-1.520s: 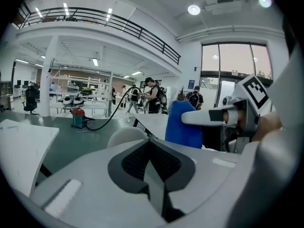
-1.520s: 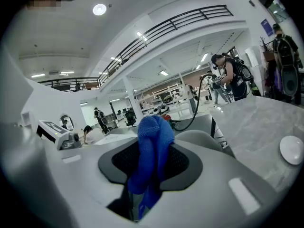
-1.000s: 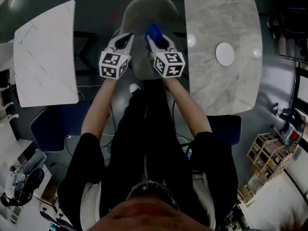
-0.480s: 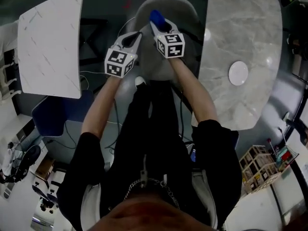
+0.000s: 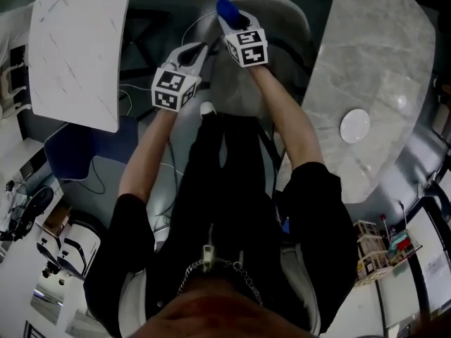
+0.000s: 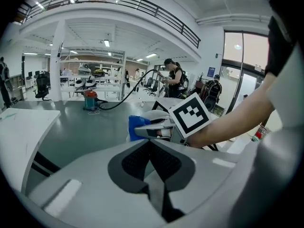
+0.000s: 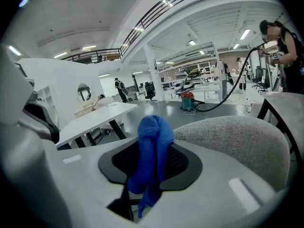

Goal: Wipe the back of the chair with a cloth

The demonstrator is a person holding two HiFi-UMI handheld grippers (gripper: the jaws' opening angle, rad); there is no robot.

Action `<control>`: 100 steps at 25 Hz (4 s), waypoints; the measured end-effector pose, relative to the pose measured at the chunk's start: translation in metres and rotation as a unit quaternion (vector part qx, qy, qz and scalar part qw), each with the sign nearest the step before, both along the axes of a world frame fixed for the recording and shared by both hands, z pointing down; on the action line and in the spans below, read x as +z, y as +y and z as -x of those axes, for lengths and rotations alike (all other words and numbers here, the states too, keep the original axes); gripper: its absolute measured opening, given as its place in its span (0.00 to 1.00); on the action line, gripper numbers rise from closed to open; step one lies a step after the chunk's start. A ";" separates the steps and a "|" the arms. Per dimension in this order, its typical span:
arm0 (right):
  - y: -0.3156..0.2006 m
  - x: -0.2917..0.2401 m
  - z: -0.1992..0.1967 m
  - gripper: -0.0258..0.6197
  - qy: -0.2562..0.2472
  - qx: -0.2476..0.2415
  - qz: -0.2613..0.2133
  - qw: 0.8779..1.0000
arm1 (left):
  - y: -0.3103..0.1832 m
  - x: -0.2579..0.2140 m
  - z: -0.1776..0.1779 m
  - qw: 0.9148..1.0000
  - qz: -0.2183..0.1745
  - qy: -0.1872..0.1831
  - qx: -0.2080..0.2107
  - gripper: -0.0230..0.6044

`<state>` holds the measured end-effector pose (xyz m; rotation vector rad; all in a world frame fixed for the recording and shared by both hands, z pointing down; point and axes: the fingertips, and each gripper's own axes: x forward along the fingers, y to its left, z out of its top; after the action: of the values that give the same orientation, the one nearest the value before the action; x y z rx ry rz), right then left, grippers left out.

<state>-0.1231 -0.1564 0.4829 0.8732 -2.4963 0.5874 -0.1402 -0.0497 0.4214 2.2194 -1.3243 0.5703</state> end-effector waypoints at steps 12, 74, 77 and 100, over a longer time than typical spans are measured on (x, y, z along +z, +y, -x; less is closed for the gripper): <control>-0.008 0.011 -0.019 0.23 0.015 -0.021 -0.014 1.000 | 0.001 0.019 -0.019 1.000 0.020 0.006 -0.009 0.05; 0.058 0.047 -0.058 0.22 0.043 -0.025 -0.006 0.999 | 0.018 0.048 -0.024 0.999 0.034 0.014 0.009 0.05; 0.072 0.052 -0.021 0.22 0.040 -0.089 -0.008 0.995 | 0.025 0.052 -0.007 0.999 0.040 0.012 -0.009 0.05; 0.039 0.085 -0.009 0.21 0.064 -0.063 -0.008 0.996 | 0.050 0.066 0.022 0.997 0.066 0.013 -0.031 0.05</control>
<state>-0.1146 -0.1172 0.5680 0.7282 -2.4208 0.4559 -0.1619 0.0007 0.4875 2.0648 -1.2990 0.5864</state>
